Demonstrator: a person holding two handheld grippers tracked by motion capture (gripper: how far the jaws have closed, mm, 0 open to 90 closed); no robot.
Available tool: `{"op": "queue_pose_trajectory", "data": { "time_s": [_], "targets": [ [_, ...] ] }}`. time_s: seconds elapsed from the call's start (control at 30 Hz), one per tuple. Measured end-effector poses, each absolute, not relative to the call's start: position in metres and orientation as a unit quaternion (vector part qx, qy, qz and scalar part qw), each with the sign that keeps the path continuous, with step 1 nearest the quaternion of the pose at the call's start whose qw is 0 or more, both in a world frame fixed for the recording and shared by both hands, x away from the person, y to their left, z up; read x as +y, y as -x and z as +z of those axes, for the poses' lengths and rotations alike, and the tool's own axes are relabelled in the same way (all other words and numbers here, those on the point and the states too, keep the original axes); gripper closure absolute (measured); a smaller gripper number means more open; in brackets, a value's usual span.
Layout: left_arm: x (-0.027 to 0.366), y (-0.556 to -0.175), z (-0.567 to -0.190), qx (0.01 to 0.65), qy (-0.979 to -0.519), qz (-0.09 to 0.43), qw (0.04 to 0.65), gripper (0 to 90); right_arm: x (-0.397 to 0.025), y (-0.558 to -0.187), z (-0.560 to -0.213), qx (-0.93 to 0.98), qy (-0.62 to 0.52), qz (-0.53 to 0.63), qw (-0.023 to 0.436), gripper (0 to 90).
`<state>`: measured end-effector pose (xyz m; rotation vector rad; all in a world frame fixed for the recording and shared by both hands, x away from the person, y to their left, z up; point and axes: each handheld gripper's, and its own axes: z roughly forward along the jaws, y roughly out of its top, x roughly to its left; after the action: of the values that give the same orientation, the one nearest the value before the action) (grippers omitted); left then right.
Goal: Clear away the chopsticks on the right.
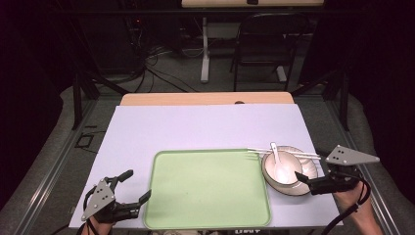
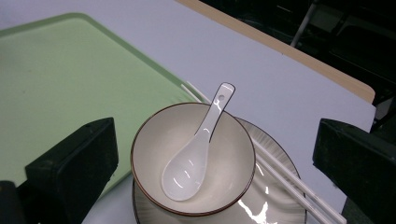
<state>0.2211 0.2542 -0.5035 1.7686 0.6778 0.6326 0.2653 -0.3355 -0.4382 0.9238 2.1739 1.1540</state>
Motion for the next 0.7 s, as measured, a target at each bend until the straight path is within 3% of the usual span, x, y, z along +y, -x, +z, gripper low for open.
{"op": "queue_pose_trajectory", "data": {
  "time_s": [0.7],
  "targets": [
    [0.254,-0.221,-0.504,0.285,-0.745,0.266,0.542,15.4,-0.339,-0.334,-0.412,0.842,-0.341,0.356,0.217,1.8]
  ]
}}
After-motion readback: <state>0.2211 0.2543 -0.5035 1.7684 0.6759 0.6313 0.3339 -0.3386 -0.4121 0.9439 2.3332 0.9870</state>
